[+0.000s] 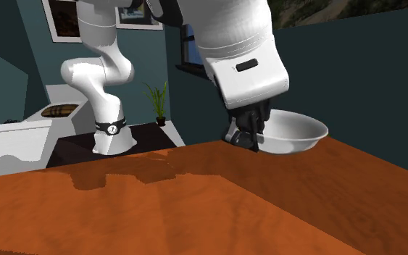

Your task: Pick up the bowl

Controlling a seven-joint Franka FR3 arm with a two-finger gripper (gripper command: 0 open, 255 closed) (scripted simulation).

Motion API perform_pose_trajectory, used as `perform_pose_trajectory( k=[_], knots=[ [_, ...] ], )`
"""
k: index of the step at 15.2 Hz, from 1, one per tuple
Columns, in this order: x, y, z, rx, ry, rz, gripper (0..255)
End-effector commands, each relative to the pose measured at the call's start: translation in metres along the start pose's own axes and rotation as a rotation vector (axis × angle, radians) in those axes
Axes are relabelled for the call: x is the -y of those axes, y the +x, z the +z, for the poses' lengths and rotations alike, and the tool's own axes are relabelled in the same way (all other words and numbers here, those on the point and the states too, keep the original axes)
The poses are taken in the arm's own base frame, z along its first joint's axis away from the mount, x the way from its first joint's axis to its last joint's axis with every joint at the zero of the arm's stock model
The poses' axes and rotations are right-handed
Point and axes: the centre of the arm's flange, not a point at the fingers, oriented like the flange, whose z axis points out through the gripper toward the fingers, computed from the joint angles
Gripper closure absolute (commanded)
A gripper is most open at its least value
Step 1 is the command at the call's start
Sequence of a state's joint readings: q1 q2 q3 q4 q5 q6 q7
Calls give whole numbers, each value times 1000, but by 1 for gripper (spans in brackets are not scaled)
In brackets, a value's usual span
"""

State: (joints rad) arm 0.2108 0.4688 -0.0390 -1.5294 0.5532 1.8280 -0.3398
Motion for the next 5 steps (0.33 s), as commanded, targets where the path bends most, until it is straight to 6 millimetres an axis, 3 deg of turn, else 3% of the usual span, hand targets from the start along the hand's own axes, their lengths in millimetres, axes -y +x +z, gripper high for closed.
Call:
perform_pose_trajectory(
  k=[1, 5],
  knots=[
    [6, -1, -10, 0, 0, 0, 255],
    [11, -2, -19, 0, 0, 0, 255]
  ],
)
